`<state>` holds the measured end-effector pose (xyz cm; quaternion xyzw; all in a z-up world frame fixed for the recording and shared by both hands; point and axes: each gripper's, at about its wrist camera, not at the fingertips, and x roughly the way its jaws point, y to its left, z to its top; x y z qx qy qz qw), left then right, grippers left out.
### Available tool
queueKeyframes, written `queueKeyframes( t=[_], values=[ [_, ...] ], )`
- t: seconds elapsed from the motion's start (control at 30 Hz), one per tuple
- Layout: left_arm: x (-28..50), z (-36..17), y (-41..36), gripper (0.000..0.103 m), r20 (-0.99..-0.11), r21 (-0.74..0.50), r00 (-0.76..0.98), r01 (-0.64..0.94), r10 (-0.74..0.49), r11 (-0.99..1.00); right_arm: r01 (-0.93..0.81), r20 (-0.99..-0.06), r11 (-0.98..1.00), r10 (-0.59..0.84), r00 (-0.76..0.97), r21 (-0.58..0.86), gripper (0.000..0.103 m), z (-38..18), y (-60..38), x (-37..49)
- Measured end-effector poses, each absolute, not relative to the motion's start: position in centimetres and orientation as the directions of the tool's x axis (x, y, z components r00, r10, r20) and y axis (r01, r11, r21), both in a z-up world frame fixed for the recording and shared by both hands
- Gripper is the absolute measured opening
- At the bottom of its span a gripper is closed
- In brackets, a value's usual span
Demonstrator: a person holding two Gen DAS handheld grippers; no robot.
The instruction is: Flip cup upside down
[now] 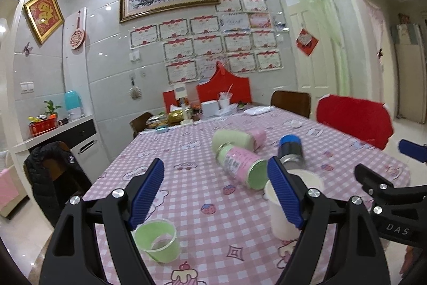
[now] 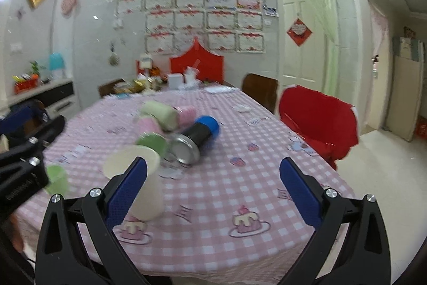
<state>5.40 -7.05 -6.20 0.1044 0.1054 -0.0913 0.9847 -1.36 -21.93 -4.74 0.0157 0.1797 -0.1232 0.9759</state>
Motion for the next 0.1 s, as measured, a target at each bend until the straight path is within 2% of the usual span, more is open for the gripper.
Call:
queueKeyframes(
  t=[0.1],
  values=[
    [6.8, -7.4, -7.5, 0.079, -0.274, 0.232, 0.959, 0.145, -0.079, 0.962, 0.268, -0.417, 0.963, -0.257, 0.872, -0.032, 0.096, -6.6, -22.3, 0.3]
  ],
)
